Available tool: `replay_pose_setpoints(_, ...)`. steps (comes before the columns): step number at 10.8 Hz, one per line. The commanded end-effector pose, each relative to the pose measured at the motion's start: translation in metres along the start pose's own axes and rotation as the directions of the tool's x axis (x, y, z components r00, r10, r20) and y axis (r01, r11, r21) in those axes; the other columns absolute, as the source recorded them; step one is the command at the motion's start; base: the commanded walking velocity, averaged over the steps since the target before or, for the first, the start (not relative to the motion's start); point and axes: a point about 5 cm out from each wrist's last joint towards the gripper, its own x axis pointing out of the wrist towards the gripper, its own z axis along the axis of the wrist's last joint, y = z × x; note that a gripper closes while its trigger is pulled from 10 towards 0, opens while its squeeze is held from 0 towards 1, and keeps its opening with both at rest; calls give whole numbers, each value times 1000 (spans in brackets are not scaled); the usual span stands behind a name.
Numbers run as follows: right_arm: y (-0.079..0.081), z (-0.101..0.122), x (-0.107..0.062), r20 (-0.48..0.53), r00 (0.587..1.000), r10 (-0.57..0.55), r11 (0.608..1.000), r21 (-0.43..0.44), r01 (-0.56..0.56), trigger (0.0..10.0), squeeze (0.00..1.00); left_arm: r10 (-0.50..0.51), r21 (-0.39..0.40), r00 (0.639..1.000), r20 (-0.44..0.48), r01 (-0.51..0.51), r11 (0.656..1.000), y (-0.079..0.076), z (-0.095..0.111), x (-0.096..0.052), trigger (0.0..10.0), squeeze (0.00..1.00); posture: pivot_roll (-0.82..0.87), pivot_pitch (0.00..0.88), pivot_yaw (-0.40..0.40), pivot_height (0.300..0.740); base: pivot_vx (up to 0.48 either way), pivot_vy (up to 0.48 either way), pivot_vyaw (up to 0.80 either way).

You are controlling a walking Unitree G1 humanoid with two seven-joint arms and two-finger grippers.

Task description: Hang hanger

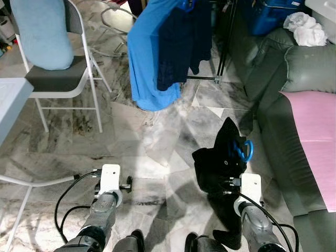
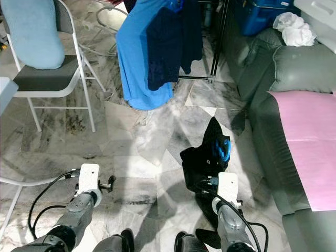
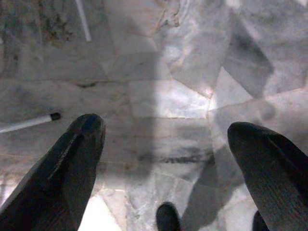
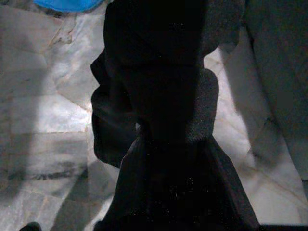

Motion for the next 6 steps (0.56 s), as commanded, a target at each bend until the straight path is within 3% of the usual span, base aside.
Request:
replay_pose_setpoints(1,3,9,3,37,999,10,1000,-6,-10,10000,0,-20,-53,997,69,23,998,-7,19,5,10000,0,-141,192,21,740,0,0,0)
replay_pose_setpoints(3,-1,18,6,70,998,-7,1000,1,7,10000,0,-91,-104,969,230,117,988,-28,67,14,10000,0,-144,192,24,740,0,0,0)
replay_pose_setpoints(4,-3,19,7,71,997,-14,1000,1,14,10000,0,-144,-89,941,306,179,980,-39,91,15,10000,0,-148,190,31,740,0,0,0)
replay_pose_setpoints(6,-3,17,6,67,997,-24,1000,3,24,10000,0,-155,-75,924,348,193,978,-41,108,17,10000,0,-156,187,45,740,0,0,0)
